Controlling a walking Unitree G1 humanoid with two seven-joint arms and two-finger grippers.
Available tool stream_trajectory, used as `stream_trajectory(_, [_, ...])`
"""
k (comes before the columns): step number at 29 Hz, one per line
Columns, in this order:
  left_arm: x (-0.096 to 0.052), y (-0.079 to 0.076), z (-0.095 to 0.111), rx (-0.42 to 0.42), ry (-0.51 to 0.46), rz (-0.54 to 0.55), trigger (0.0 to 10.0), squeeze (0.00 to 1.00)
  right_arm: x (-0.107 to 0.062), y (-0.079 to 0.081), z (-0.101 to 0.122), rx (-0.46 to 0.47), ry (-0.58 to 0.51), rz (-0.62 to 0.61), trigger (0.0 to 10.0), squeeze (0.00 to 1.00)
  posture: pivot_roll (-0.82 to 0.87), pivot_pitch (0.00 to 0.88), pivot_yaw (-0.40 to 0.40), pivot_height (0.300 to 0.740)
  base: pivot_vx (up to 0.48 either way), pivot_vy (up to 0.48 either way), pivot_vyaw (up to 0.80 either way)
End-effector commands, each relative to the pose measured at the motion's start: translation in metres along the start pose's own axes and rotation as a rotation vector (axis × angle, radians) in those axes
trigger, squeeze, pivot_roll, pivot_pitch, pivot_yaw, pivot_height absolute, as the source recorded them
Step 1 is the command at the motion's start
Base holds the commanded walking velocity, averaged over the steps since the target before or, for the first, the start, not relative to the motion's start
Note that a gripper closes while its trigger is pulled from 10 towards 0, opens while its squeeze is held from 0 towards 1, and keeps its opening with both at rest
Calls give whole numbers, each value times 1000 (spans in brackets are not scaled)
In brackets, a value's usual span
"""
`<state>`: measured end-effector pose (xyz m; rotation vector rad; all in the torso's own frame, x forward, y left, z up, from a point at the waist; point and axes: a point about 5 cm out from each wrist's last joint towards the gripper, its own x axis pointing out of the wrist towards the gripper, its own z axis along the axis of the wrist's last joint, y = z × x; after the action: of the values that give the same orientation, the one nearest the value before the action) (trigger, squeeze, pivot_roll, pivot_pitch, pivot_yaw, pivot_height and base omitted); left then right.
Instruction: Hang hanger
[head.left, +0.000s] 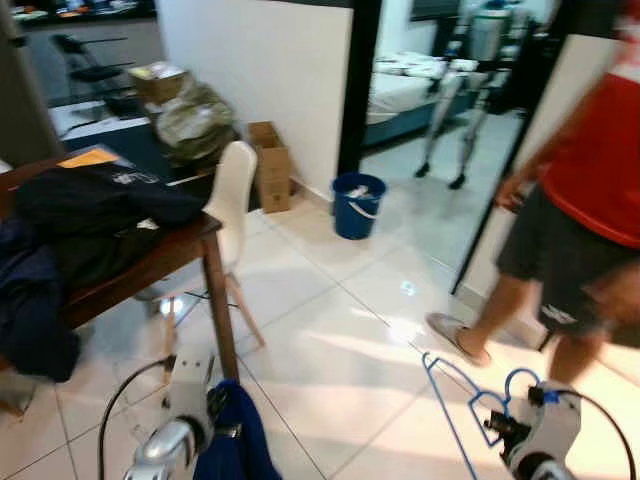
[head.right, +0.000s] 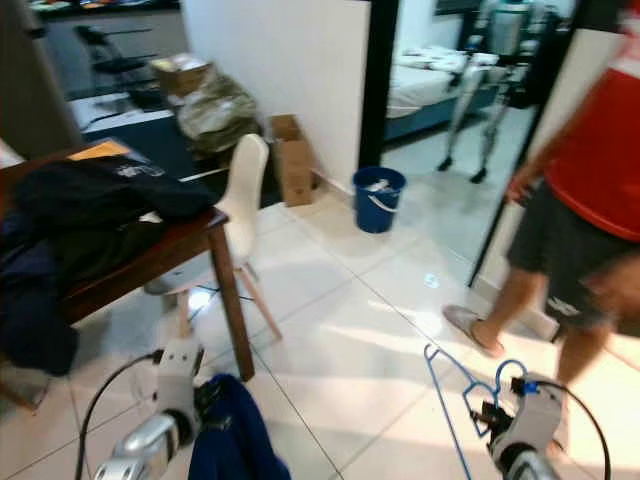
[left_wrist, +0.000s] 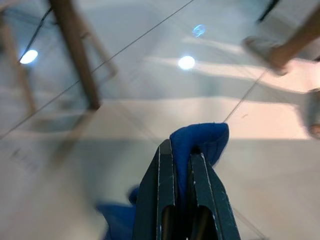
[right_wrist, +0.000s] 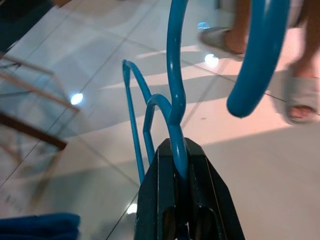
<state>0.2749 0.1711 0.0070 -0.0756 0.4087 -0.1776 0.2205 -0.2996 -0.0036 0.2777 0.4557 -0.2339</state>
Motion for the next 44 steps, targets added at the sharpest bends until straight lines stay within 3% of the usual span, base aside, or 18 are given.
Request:
stream_trajectory(1, [-2, 5, -4, 3, 5, 10, 10000, 0, 1, 2, -4, 32, 16, 6, 10000, 0, -63, 0, -22, 740, 0, 0, -800])
stream_trajectory(44, [0, 10, -11, 12, -1, -8, 10000, 0, 3, 3, -8, 44, 32, 37, 10000, 0, -51, 0, -20, 740, 0, 0, -800])
